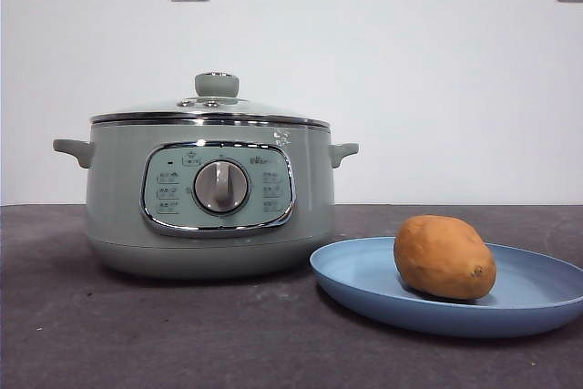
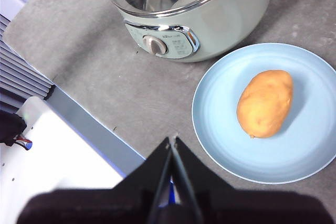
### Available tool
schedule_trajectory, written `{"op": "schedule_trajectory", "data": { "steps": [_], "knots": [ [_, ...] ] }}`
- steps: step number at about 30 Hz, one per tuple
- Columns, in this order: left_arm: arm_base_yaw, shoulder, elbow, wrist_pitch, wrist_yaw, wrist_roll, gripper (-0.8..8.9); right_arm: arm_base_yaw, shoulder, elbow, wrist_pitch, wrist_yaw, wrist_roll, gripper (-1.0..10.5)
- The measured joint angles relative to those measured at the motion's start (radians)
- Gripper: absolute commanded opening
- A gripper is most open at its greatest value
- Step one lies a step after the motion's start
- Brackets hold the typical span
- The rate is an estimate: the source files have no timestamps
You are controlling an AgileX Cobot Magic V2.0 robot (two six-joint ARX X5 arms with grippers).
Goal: Take the potato out from the steamer,put the potato on the plate,close the lid
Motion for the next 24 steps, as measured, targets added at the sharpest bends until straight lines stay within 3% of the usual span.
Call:
{"op": "schedule_trajectory", "data": {
  "steps": [11, 18, 24],
  "knots": [
    [0.010, -0.304, -0.515, 0.141, -0.142, -0.130, -0.03, 0.000, 0.000, 0.000, 0.000, 0.000, 0.000, 0.0],
    [0.010, -0.449, -0.673, 0.146, -0.327, -0.201, -0.03, 0.000, 0.000, 0.000, 0.000, 0.000, 0.000, 0.0],
    [0.010, -0.526, -0.768, 0.145, -0.357, -0.225, -0.03, 0.000, 0.000, 0.000, 0.000, 0.000, 0.000, 0.0]
  ]
}}
